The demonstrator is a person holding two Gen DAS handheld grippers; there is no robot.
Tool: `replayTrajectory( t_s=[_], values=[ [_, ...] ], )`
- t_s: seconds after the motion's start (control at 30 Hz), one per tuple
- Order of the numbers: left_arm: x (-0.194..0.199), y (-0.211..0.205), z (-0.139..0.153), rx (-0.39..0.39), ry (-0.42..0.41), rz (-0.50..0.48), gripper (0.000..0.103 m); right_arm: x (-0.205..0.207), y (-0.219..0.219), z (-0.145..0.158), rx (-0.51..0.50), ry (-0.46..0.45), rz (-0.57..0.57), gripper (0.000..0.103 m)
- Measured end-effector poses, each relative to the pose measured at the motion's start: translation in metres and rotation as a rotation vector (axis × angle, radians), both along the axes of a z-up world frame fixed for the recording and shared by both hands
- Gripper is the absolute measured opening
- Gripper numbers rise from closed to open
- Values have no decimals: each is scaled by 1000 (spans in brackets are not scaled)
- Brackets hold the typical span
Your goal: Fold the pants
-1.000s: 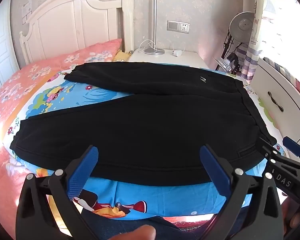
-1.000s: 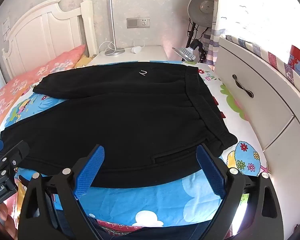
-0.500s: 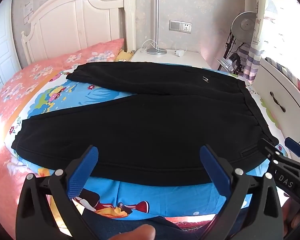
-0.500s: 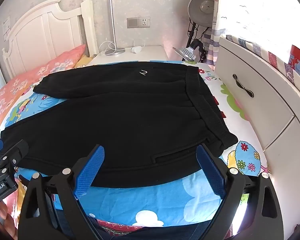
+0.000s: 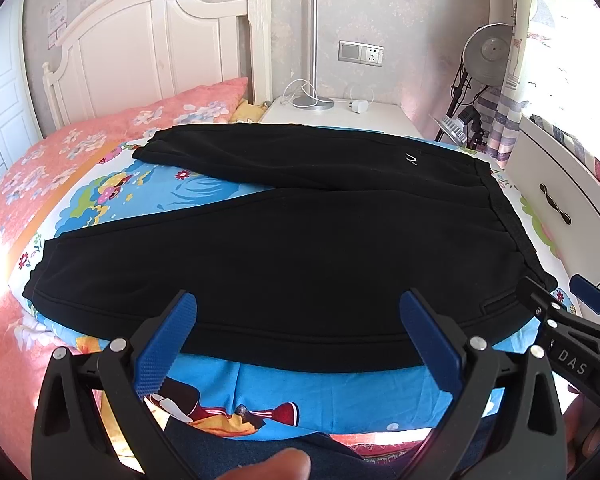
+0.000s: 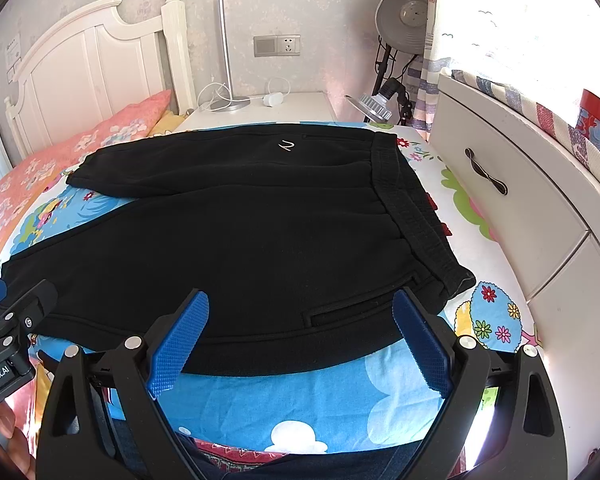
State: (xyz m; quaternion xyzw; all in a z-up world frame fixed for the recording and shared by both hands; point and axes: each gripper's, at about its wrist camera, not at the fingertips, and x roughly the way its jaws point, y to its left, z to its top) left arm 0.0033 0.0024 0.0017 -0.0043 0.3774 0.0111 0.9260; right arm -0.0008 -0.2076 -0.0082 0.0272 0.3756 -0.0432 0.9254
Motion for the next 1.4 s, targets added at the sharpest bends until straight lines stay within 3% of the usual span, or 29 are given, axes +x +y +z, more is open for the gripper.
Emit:
replayTrajectory(
  t_s=[1.4],
  values=[
    [-1,-2,0,-7,-2,-1,101,2,-2,-1,1,-2,-1,90]
  ],
)
